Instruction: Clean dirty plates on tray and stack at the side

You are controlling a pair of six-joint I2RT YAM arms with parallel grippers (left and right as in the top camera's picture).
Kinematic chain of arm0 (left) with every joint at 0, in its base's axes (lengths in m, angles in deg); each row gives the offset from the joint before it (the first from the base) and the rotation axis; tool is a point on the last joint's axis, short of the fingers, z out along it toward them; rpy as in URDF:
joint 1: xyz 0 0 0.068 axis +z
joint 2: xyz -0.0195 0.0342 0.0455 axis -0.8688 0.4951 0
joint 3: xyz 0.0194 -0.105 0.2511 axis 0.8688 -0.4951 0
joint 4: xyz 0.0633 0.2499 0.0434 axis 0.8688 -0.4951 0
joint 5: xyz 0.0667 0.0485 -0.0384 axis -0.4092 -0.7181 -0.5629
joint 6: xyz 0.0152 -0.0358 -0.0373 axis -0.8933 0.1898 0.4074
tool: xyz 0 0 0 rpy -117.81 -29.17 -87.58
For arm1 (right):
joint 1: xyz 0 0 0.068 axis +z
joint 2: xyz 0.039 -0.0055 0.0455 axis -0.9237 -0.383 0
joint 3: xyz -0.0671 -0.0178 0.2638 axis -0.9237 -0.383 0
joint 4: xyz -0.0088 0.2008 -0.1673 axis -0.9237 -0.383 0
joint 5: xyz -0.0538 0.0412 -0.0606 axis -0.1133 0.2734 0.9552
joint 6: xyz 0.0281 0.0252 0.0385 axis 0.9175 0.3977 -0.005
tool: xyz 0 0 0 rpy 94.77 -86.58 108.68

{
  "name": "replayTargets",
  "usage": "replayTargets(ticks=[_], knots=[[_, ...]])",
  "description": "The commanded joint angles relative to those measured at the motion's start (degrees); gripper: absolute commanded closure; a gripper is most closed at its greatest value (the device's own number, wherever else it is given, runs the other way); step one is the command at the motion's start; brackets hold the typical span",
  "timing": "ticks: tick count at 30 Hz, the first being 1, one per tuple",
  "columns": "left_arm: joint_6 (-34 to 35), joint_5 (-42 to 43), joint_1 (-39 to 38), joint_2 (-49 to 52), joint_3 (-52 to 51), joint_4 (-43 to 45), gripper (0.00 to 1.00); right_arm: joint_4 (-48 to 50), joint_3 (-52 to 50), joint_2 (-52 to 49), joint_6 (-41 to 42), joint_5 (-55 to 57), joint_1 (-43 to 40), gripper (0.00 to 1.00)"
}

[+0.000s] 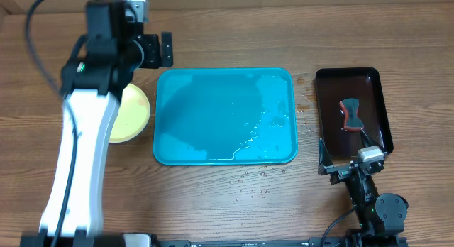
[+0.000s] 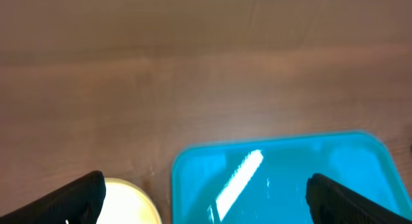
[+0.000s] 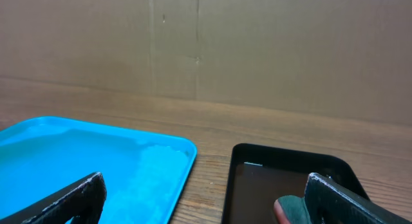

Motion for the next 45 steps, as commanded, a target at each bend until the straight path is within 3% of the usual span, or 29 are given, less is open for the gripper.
replayTargets(ticks=[1, 24, 33, 45], knots=[[-4.31, -1.07, 0.2, -7.85, -7.52, 4.2, 0.0, 0.22, -0.61, 0.63, 0.22, 0.61, 0.42, 0.0], [-4.81, -3.54, 0.76, -57.86, -65.18, 40.28, 0.0, 0.22, -0.61, 0.63, 0.22, 0.63, 0.42, 0.0], [-4.83, -5.46, 0.76, -72.81, -78.16, 45.27, 0.0, 0.22, -0.61, 0.63, 0.22, 0.61, 0.42, 0.0], [-4.85, -8.35, 0.79, -85.24, -90.31, 51.36, 0.0, 0.22, -0.61, 0.63, 0.22, 0.61, 0.42, 0.0]])
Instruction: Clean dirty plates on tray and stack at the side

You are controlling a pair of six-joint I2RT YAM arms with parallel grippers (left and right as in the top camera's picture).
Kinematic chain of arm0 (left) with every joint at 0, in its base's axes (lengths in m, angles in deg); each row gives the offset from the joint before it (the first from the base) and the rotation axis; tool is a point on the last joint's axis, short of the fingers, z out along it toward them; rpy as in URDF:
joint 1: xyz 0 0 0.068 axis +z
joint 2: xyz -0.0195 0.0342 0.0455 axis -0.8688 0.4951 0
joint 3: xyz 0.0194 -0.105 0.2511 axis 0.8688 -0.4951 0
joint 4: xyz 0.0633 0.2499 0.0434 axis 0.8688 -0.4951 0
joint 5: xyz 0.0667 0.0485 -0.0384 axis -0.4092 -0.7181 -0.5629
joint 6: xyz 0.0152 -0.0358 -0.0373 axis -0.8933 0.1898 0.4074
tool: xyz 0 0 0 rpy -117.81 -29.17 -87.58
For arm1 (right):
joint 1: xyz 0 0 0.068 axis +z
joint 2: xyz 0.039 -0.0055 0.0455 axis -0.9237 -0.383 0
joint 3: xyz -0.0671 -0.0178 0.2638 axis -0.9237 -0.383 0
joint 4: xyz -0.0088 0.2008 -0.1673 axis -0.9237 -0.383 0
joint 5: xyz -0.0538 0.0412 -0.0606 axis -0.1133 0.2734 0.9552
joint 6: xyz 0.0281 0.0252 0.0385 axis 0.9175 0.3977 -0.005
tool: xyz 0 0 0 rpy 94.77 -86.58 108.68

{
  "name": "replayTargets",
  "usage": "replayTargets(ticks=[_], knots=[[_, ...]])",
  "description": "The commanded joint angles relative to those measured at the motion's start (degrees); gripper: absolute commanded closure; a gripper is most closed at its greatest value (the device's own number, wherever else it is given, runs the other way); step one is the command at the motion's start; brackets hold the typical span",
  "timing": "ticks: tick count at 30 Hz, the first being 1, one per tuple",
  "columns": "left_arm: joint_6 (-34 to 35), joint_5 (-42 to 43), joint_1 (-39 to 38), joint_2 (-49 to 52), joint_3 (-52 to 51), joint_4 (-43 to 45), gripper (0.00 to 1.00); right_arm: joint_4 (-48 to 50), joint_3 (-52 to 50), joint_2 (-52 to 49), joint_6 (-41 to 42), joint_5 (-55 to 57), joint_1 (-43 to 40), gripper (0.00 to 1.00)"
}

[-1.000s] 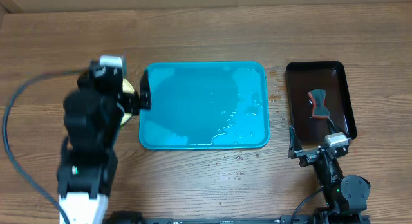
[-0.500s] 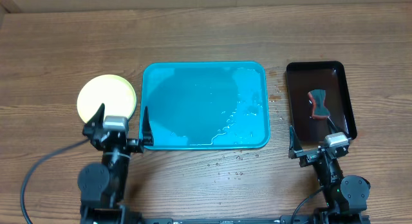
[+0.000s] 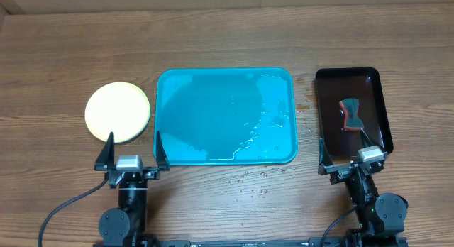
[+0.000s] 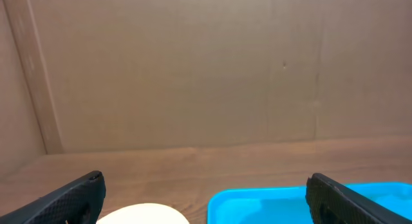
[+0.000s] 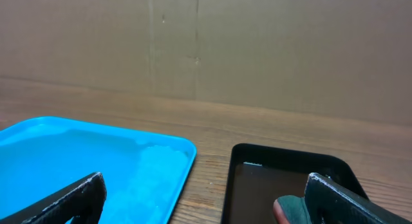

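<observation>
A pale yellow plate (image 3: pixel 118 111) lies on the table left of the wet blue tray (image 3: pixel 170 151), which holds only water. The same plate (image 4: pixel 145 214) and tray (image 4: pixel 257 205) show low in the left wrist view. My left gripper (image 3: pixel 133 152) rests at the table's front, open and empty, just in front of the plate and the tray's left corner. My right gripper (image 3: pixel 352 158) stands open and empty at the front right, before the black tray (image 3: pixel 383 98) holding a red-and-grey scrubber (image 3: pixel 350 113). In the right wrist view the blue tray (image 5: pixel 38 153) and black tray (image 5: pixel 283 156) appear.
Water drops (image 3: pixel 255 177) dot the wood in front of the blue tray. A cardboard wall (image 4: pixel 193 69) closes off the back of the table.
My left arm was stretched over the back left of the table, above the plate. Now it is folded back at the front edge, gripper open. The plate shows whole. The right arm has not moved.
</observation>
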Motion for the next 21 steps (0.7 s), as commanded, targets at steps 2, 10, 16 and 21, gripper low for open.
replayTargets(ticks=[2, 10, 16, 21], knots=[[-0.94, -1.79, 0.5, -1.46, -1.38, -0.52, 0.0, 0.17, -0.61, 0.61, 0.22, 0.44, 0.37, 0.0], [0.0, -0.83, 1.01, -1.44, -1.36, -13.38, 0.0, 0.17, -0.61, 0.61, 0.22, 0.44, 0.37, 0.0], [-0.04, -0.04, 0.96, -1.46, -1.36, -13.33, 0.0, 0.17, -0.61, 0.61, 0.22, 0.44, 0.37, 0.0], [-0.04, -0.04, 0.96, -1.42, -1.36, -13.33, 0.0, 0.17, -0.61, 0.61, 0.22, 0.46, 0.37, 0.0]])
